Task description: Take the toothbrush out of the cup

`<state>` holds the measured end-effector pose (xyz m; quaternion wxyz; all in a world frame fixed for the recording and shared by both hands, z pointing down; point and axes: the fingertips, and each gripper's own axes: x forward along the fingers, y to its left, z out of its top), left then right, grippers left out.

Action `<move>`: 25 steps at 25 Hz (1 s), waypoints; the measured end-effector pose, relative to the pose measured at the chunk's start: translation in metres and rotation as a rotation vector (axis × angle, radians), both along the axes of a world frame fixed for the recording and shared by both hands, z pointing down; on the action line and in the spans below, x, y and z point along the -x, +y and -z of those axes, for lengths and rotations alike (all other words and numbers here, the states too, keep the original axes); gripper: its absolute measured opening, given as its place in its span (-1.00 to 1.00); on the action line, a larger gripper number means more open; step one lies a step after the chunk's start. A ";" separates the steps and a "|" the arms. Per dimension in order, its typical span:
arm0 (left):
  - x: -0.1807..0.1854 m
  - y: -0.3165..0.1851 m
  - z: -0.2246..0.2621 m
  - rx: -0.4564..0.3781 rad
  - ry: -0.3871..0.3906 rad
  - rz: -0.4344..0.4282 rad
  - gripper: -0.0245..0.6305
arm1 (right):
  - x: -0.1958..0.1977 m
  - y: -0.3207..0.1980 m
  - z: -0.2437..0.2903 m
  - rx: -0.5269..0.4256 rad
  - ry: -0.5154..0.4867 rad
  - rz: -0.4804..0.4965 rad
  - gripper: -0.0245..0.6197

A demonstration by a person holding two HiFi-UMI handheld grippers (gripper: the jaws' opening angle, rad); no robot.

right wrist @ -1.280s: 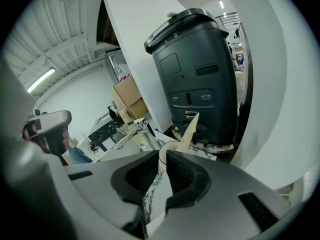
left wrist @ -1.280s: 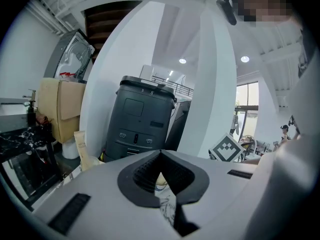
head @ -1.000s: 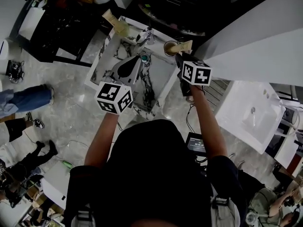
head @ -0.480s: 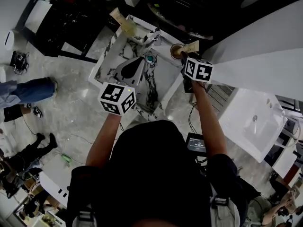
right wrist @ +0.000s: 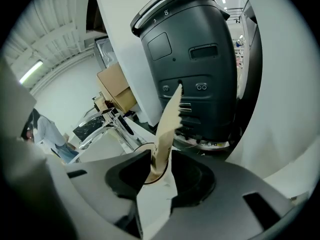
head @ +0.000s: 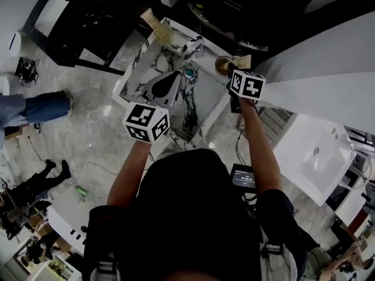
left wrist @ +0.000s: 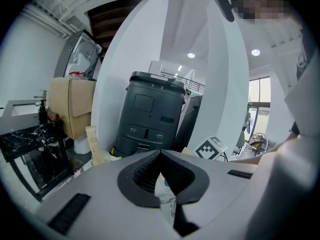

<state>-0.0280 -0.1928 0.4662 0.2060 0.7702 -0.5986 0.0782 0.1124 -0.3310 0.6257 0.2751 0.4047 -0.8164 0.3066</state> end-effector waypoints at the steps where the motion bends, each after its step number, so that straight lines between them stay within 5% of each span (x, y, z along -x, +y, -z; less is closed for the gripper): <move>1: 0.001 0.000 0.000 0.000 0.002 0.004 -0.89 | 0.001 0.000 0.000 -0.006 0.012 0.008 -0.50; 25: 0.006 0.010 0.007 -0.023 0.027 -0.002 -0.89 | -0.001 0.008 0.026 -0.086 0.040 0.029 -0.68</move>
